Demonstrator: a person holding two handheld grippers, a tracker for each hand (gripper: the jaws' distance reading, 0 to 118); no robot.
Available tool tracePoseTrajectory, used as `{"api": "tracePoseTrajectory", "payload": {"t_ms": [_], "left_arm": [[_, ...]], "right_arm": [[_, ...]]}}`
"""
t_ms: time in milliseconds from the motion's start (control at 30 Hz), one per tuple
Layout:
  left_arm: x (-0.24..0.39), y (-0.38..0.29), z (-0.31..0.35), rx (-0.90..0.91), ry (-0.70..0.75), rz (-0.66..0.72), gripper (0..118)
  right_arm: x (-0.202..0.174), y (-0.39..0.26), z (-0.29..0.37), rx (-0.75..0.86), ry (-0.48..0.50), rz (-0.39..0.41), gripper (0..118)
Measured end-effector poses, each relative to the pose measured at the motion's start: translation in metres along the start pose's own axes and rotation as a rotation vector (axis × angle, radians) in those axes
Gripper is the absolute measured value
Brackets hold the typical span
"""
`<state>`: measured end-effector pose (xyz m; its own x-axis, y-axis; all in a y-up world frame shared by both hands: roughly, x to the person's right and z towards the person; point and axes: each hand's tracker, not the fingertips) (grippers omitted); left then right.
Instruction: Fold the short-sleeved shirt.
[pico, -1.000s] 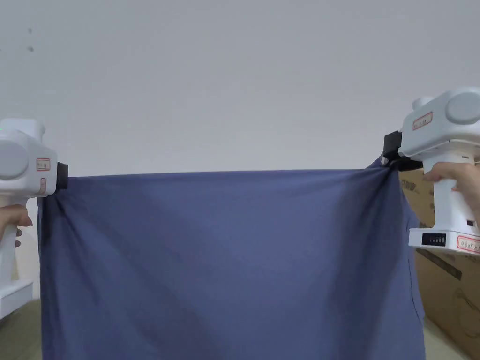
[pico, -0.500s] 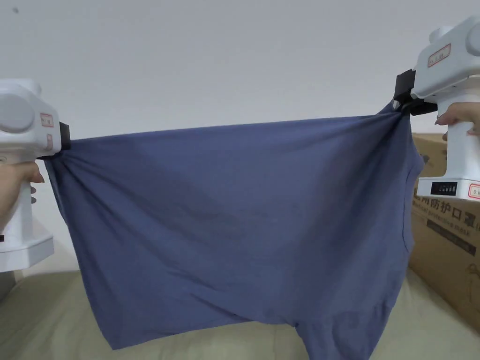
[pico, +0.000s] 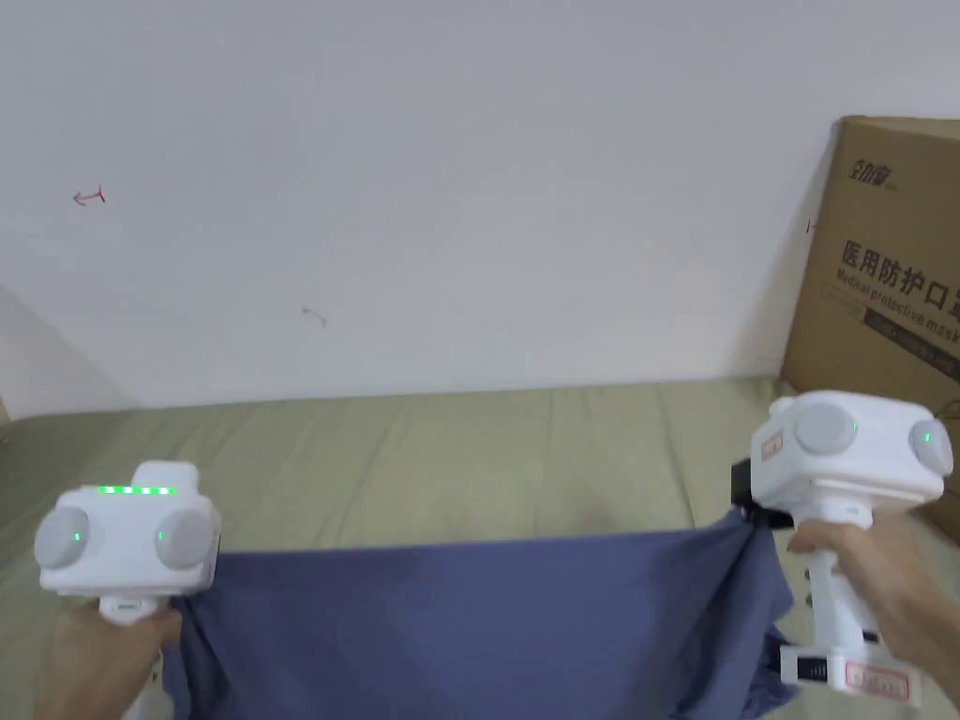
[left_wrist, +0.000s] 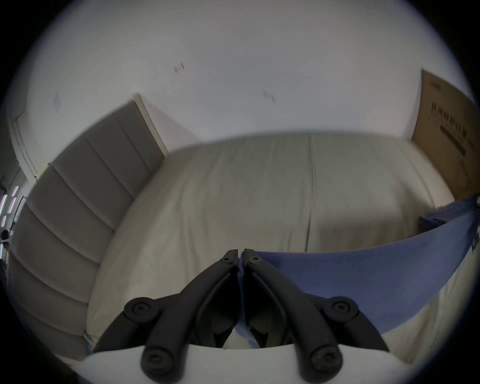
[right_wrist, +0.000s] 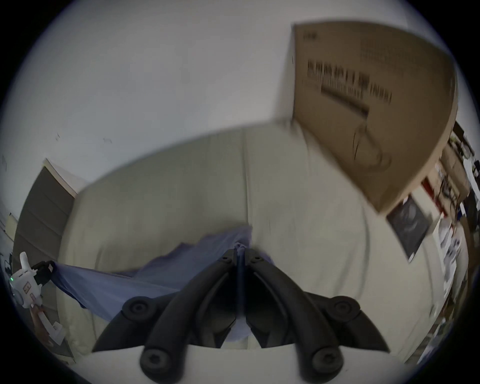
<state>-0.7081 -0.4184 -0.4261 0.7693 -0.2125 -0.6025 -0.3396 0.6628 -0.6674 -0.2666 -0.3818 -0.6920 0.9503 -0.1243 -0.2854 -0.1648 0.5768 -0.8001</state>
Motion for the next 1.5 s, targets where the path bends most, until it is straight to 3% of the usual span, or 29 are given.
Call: {"api": "tracePoseTrajectory", "payload": {"t_ms": [133, 233, 400, 467, 767, 900, 1000, 1167, 1200, 1267, 1300, 1333, 1367, 1400, 1467, 1500], "left_arm": [[-0.005, -0.057, -0.024, -0.137, -0.017, 0.071, 2], [-0.017, -0.095, -0.005, -0.082, -0.04, 0.059, 2], [-0.05, -0.156, 0.064, -0.066, -0.114, 0.15, 2], [-0.059, -0.179, 0.095, -0.058, -0.108, 0.135, 2], [-0.088, -0.324, 0.224, -0.041, -0.079, 0.022, 2], [-0.096, -0.386, 0.257, -0.085, -0.062, 0.015, 2], [-0.099, -0.417, 0.268, -0.121, -0.094, 0.083, 2], [-0.094, -0.428, 0.276, -0.09, -0.091, 0.068, 3], [-0.093, -0.426, 0.277, -0.09, -0.092, 0.063, 13], [-0.095, -0.424, 0.28, -0.084, -0.095, 0.058, 60], [-0.097, -0.423, 0.282, -0.08, -0.118, 0.071, 90], [-0.098, -0.423, 0.286, -0.073, -0.13, 0.082, 105], [-0.099, -0.424, 0.293, -0.052, -0.143, 0.098, 109], [-0.101, -0.424, 0.299, -0.045, -0.156, 0.103, 108], [-0.106, -0.427, 0.313, -0.012, -0.19, 0.113, 107], [-0.109, -0.43, 0.322, 0.014, -0.228, 0.12, 94]], "right_arm": [[0.02, -0.05, -0.035, -0.097, -0.038, 0.007, 5], [0.039, -0.081, -0.029, -0.132, 0.009, -0.01, 5], [0.064, -0.155, 0.038, -0.091, 0.072, -0.003, 5], [0.076, -0.19, 0.069, -0.068, 0.09, -0.036, 5], [0.105, -0.368, 0.18, -0.107, 0.061, 0.008, 5], [0.123, -0.431, 0.21, -0.135, 0.055, -0.057, 5], [0.131, -0.46, 0.222, -0.125, 0.042, -0.047, 5], [0.135, -0.464, 0.228, -0.084, 0.05, -0.052, 5], [0.134, -0.461, 0.226, -0.072, 0.038, -0.057, 5], [0.129, -0.456, 0.225, -0.065, 0.022, -0.053, 17], [0.126, -0.455, 0.227, -0.052, 0.001, -0.038, 41], [0.125, -0.454, 0.227, -0.044, -0.006, -0.028, 62], [0.124, -0.453, 0.232, -0.042, -0.005, -0.028, 76], [0.123, -0.453, 0.238, -0.027, 0.004, -0.027, 79], [0.123, -0.452, 0.25, -0.008, 0.014, -0.032, 79], [0.123, -0.454, 0.259, 0.02, 0.046, -0.017, 74]]}}
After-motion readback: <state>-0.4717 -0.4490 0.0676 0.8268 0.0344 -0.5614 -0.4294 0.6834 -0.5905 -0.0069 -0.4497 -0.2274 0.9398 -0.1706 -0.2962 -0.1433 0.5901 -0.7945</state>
